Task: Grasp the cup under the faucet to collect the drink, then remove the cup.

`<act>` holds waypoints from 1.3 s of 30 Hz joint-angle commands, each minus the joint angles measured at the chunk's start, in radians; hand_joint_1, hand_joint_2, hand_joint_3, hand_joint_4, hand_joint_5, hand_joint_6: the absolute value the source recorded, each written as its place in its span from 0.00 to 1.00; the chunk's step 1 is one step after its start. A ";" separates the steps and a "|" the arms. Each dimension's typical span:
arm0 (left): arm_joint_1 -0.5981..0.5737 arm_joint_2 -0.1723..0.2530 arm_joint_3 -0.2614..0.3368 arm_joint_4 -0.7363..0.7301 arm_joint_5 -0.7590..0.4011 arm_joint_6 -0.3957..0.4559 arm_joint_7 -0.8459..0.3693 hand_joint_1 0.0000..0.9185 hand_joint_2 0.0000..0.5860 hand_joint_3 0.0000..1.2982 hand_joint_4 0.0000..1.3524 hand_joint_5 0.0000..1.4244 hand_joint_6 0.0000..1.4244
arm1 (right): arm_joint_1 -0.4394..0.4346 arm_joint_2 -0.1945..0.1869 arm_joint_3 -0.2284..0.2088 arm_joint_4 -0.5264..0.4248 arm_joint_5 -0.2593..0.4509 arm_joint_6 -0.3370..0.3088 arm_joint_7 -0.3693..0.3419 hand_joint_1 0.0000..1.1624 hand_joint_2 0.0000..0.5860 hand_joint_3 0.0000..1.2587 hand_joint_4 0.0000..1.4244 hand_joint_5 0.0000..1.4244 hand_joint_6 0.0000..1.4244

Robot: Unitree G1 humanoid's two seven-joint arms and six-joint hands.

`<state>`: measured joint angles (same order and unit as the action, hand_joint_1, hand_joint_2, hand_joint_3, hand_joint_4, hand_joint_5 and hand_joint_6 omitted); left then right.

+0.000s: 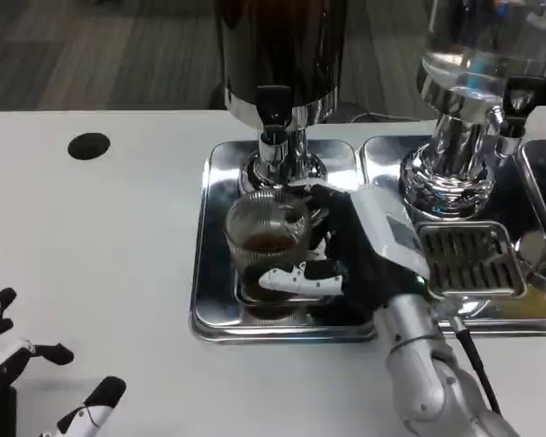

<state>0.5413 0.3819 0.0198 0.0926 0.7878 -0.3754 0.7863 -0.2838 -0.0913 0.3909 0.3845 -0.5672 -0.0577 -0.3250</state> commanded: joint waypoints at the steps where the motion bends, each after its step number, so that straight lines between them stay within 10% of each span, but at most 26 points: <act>1: 0.001 -0.005 -0.003 -0.002 -0.004 -0.006 0.008 0.00 0.20 0.51 0.08 0.17 0.08 | 0.030 -0.011 -0.015 -0.020 -0.004 -0.020 -0.015 0.77 0.25 0.45 0.50 0.56 0.74; 39: -0.070 -0.003 -0.061 0.013 0.028 0.018 0.004 0.00 0.15 0.44 0.05 0.16 0.08 | 0.323 -0.129 -0.129 -0.430 -0.044 0.012 0.060 0.76 0.25 0.48 0.52 0.60 0.89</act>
<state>0.4719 0.3749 -0.0312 0.1068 0.7996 -0.3619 0.7858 0.0207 -0.2171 0.2771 0.0084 -0.6084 -0.0299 -0.2596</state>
